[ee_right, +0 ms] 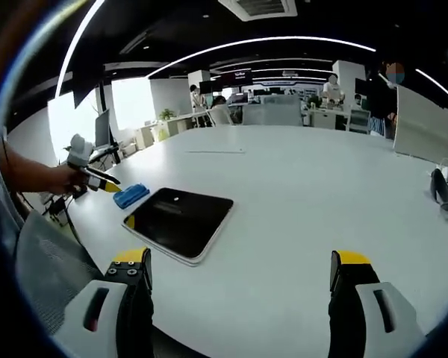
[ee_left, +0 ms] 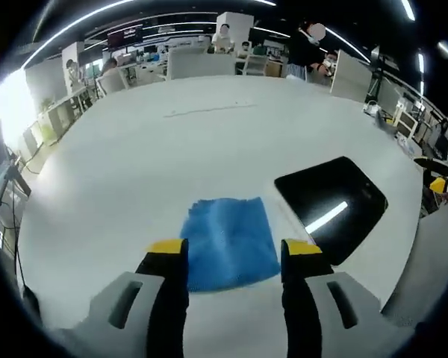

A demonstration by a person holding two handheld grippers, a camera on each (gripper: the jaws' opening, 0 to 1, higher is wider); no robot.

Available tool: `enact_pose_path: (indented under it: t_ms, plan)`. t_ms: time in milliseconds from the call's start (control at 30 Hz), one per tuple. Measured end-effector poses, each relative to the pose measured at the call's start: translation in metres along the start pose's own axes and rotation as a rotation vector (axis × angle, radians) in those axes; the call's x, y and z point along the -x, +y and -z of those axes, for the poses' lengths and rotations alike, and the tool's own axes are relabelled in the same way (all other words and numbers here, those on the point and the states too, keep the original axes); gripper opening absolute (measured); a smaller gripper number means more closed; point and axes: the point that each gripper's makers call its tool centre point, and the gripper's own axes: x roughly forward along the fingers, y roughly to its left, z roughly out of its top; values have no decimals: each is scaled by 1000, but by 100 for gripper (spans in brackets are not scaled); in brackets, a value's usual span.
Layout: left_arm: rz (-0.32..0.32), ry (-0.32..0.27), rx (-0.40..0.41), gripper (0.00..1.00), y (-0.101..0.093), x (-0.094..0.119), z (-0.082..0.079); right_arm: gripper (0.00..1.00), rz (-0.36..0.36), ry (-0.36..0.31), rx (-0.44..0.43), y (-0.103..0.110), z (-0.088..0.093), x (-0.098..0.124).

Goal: Wipe the mirror surface with the cleaning cloth until all visible marks leave the cleaned area.

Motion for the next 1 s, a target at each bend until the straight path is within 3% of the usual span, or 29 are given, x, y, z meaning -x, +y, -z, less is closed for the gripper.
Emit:
enact_pose_path:
  t_ms: [167, 267, 333, 433, 500, 567, 867, 967, 1000]
  plan:
    - [-27, 66, 33, 41, 4, -14, 18, 99, 3, -8, -7, -2, -1, 0]
    - [-34, 109, 12, 36, 7, -19, 31, 99, 5, -8, -11, -2, -2, 0]
    - [-36, 93, -75, 32, 8, -18, 28, 99, 6, -11, -12, -2, -2, 0]
    - [-42, 101, -48, 30, 10, -19, 26, 99, 3, -7, -17, -2, -1, 0]
    - [-37, 108, -55, 22, 10, -19, 25, 99, 6, -6, -15, -2, -1, 0]
    - [-19, 127, -36, 7, 9, -19, 27, 99, 4, -5, -16, -2, 0, -1]
    - [-16, 117, 28, 5, 10, -19, 28, 99, 7, -4, -16, -2, 0, 0]
    - [-12, 134, 150, 6, 10, -19, 28, 99, 3, -2, -11, -1, 0, -1]
    - [-1, 134, 155, 6, 11, -19, 27, 99, 2, -1, -11, -1, 0, -1]
